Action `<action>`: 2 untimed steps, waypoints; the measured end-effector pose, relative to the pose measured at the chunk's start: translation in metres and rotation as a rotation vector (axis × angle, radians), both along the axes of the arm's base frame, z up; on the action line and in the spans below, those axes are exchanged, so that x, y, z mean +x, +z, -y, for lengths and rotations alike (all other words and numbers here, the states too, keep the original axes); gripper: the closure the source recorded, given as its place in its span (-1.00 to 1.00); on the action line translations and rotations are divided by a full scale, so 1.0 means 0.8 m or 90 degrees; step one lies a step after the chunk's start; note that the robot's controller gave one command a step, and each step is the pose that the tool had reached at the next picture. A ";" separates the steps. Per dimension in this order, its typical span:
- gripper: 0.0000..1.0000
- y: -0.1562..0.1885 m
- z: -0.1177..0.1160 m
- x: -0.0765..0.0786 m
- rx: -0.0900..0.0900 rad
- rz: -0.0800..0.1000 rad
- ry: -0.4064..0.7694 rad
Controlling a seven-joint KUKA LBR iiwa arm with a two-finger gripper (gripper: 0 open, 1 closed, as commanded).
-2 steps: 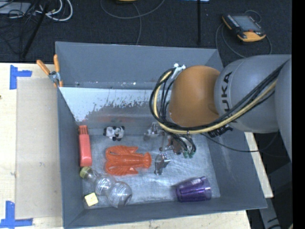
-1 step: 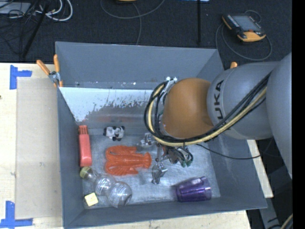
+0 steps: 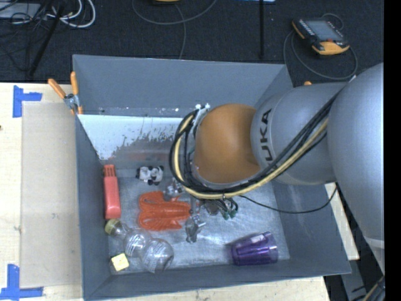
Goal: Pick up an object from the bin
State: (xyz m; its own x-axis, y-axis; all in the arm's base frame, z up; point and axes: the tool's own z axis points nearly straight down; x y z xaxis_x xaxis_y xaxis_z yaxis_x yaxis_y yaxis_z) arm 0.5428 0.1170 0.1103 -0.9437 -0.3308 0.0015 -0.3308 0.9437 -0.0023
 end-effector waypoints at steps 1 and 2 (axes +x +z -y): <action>-1.00 -0.023 -0.030 0.030 0.004 0.002 0.126; 1.00 -0.040 -0.026 -0.023 0.001 0.018 0.565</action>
Offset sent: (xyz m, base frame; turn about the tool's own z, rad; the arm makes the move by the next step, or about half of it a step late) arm -0.0258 0.0175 -0.0403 -0.8890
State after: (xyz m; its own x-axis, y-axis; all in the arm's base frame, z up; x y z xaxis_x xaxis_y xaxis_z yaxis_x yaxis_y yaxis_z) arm 0.5244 0.1376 0.0779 -0.3395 -0.9404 -0.0197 -0.9403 0.3399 -0.0205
